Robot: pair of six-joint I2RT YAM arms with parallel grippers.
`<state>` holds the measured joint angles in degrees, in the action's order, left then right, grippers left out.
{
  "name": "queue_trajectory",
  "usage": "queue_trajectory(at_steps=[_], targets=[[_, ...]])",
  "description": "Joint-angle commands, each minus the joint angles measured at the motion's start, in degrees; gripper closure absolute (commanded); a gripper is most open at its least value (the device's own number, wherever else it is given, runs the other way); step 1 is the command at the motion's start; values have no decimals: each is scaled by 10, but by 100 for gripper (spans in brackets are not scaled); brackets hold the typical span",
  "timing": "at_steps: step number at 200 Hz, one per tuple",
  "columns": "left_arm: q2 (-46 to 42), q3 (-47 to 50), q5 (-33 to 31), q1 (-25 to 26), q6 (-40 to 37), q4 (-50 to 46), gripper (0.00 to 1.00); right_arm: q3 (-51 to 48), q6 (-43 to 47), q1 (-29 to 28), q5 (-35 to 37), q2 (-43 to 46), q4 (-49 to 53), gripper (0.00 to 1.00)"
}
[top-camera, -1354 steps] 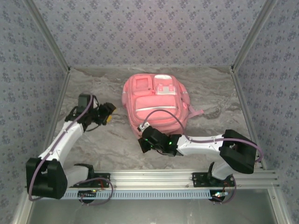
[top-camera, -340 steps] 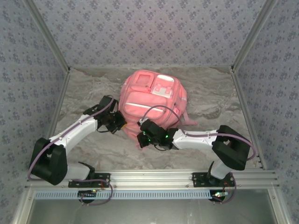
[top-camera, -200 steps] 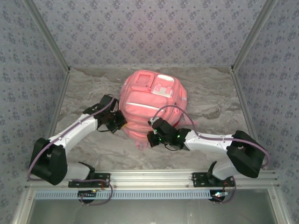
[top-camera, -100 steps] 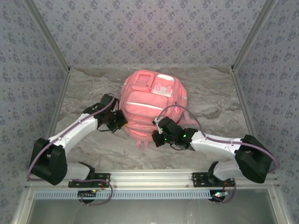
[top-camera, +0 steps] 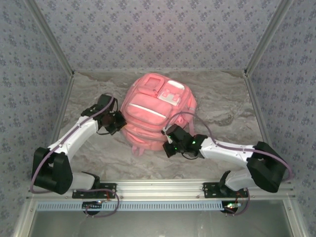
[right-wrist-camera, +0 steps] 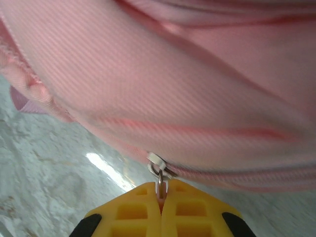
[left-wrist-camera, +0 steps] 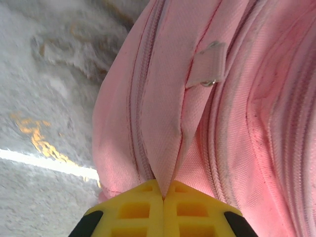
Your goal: Pack the student bag
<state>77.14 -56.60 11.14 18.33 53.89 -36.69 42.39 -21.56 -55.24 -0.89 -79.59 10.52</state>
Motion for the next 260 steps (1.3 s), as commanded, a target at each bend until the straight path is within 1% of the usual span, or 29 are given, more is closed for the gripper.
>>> queue_trajectory(at_steps=[1, 9, 25, 34, 57, 72, 99, 117, 135, 156, 201, 239, 260], targets=[[20, -60, -33, -11, -49, -6, 99, 61, -5, -21, -20, -70, -35, 100], [29, -73, -37, -16, -53, -11, 96, 92, -5, -27, -20, -103, -39, 100], [42, -90, -48, -31, -53, -18, 80, 141, -12, -34, -17, -157, -54, 100], [43, -97, -50, -41, -53, -38, 72, 160, -28, -34, -23, -179, -68, 100], [17, -86, -45, -55, -48, -62, 61, 188, -63, -33, -25, -214, -95, 100], [-15, -56, -28, -57, -34, -65, 57, 180, -79, -30, -21, -216, -121, 100], [-57, 24, 48, -44, 30, -27, 55, 162, -98, -27, -23, -216, -150, 100], [-65, 65, 74, -17, 73, 10, 53, 160, -99, -28, -19, -218, -162, 100], [-66, 81, 74, 7, 96, 39, 51, 159, -101, -30, -20, -222, -172, 100], [-63, 85, 64, 24, 98, 66, 51, 162, -102, -32, -23, -225, -173, 100], [-58, 100, 57, 36, 105, 83, 54, 154, -105, -33, -26, -219, -170, 100], [-37, 115, 56, 51, 113, 101, 56, 155, -114, -32, -38, -228, -171, 100], [-30, 112, 43, 57, 110, 90, 56, 155, -116, -32, -36, -232, -174, 100]])
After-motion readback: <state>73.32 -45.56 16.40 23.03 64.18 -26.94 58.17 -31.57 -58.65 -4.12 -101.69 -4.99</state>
